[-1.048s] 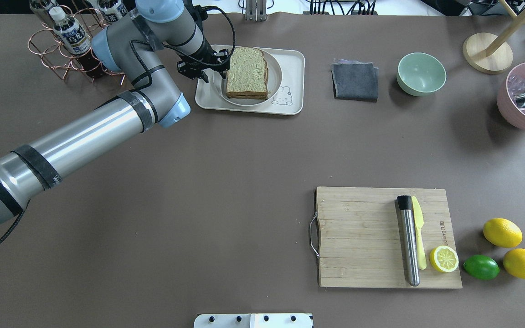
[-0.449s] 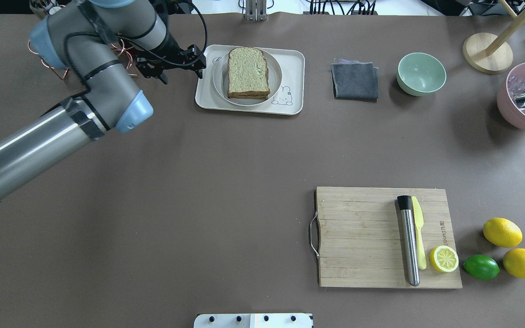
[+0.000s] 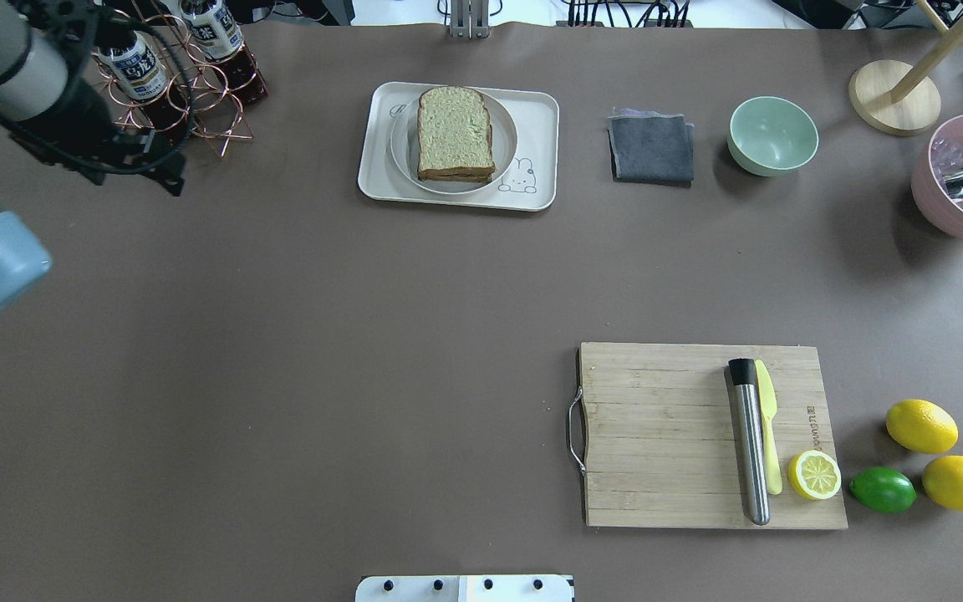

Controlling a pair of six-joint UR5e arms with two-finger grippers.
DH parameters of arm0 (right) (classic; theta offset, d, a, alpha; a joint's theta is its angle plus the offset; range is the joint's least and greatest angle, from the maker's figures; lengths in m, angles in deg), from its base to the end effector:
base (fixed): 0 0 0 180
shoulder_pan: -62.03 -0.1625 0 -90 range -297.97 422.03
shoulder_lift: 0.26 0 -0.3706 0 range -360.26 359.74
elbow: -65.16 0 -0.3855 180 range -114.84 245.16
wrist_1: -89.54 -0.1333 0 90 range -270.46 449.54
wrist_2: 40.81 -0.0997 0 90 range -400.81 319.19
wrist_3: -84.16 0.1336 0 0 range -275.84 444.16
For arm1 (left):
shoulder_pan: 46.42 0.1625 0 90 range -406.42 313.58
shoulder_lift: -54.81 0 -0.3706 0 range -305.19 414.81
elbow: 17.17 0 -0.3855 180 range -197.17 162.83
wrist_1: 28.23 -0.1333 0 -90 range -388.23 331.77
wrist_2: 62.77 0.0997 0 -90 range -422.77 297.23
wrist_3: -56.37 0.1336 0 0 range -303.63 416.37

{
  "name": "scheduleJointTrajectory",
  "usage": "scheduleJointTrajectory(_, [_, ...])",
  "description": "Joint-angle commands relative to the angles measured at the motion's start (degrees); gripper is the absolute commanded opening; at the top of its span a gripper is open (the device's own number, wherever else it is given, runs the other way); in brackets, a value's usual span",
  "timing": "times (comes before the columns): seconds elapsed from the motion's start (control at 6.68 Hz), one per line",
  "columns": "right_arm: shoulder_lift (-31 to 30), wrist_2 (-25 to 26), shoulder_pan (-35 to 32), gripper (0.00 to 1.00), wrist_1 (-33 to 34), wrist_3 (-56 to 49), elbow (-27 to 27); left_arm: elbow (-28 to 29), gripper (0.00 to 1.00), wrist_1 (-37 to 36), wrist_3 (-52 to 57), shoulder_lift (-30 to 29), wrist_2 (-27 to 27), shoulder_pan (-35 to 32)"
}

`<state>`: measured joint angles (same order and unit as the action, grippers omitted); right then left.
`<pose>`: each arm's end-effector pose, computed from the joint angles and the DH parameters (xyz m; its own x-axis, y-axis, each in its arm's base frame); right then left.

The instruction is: Make sandwich and place on tray

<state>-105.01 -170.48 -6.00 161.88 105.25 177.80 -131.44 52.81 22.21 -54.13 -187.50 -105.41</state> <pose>-0.1133 -0.4091 0.5177 0.6914 -0.2058 0.6926 0.0951 0.9761 0.1952 0.2320 -0.4970 0.2837 0.6853 0.1800 -0.7057 -0.0496 0.9783 0.2013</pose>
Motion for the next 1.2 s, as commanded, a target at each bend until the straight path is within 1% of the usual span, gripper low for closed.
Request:
scheduleJointTrajectory(0.0, [-0.2,1.1,0.0,1.0,0.1,-0.1,-0.8,-14.0,0.99,-1.0,11.2,18.1,-0.1,-5.1])
scheduleJointTrajectory(0.15, [-0.7,1.1,-0.3,1.0,0.2,-0.1,-0.8,-16.6,0.99,-0.8,21.9,26.7,-0.2,-12.5])
scheduleJointTrajectory(0.3, [-1.8,1.0,-1.3,1.0,0.1,-0.1,-0.8,-16.1,0.99,-0.5,32.9,32.1,-0.4,-19.0])
scheduleJointTrajectory(0.45, [-3.0,1.0,-2.4,1.0,0.0,-0.5,-0.8,-14.3,0.99,-0.5,39.9,34.9,-1.8,-24.4])
scheduleJointTrajectory(0.6, [-4.0,1.0,-3.8,1.0,-0.1,-2.3,-0.8,-10.6,0.99,0.6,41.2,37.5,-5.4,-30.2])
scheduleJointTrajectory(0.75, [-4.6,0.9,-4.9,1.0,-0.1,-2.8,-0.8,-8.8,0.99,4.9,45.0,39.7,-6.0,-34.4])
scheduleJointTrajectory(0.9, [-4.6,0.0,-6.1,1.0,0.2,-2.7,-0.8,-7.6,0.99,7.2,47.9,40.6,-6.0,-35.7])
scheduleJointTrajectory(1.05, [-5.0,-0.1,-7.3,1.0,0.2,-2.7,-1.3,-7.6,0.99,7.1,47.9,40.4,-6.0,-36.4])
